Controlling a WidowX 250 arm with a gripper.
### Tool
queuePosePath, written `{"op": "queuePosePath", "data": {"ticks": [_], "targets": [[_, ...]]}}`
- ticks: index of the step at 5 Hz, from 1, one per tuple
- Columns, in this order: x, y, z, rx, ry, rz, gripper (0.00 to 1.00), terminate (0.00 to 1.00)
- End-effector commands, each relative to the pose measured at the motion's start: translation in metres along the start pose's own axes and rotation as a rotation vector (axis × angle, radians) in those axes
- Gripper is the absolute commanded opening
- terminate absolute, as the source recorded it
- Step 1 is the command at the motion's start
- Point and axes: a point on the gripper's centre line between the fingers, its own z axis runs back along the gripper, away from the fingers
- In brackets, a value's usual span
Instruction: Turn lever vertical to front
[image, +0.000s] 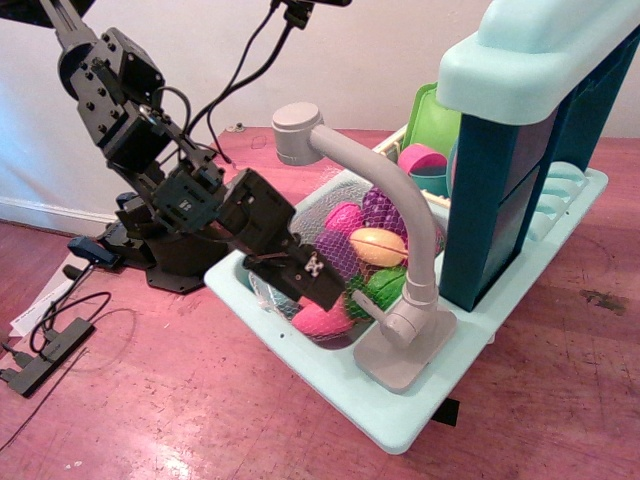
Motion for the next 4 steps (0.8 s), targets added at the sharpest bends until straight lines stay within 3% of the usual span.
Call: {"op": "queuePosePath", "data": {"ticks": [1,2,4], "targets": [[-0.004,0.007,0.038,-0.022,0.01,0.007,1.0,0.0],[-0.005,0.007,0.072,-0.05,0.036,-0.004,1.0,0.0],[-0.005,0.007,0.072,-0.05,0.036,-0.004,1.0,0.0]]}}
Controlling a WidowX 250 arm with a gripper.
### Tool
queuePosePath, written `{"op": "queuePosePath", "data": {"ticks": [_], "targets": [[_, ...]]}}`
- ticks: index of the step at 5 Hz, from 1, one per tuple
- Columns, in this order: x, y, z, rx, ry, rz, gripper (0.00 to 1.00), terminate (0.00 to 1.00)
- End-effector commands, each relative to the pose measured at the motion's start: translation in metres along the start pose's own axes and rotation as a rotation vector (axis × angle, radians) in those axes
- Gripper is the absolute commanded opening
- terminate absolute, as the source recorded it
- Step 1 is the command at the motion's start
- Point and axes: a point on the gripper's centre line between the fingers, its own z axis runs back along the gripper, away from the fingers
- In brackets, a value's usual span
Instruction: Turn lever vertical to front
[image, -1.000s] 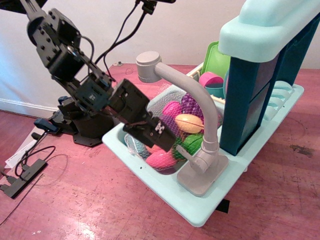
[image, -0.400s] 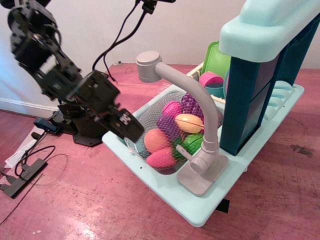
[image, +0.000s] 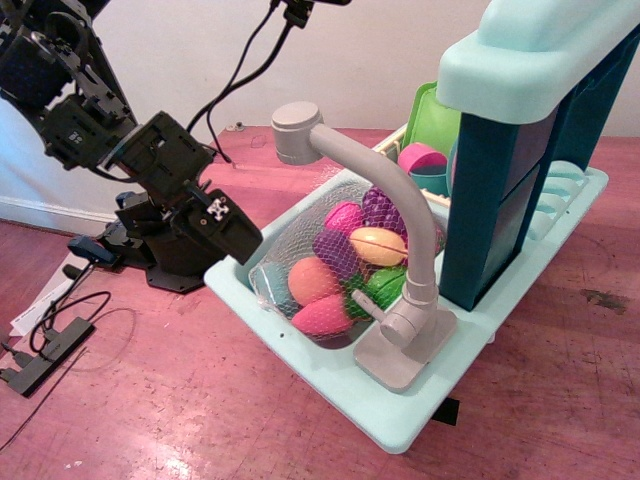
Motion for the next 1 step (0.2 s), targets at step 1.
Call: {"op": "queuePosePath", "data": {"ticks": [1], "targets": [[-0.0004,-0.0087,0.0068,-0.035,0.011,0.004,1.0,1.0]]}}
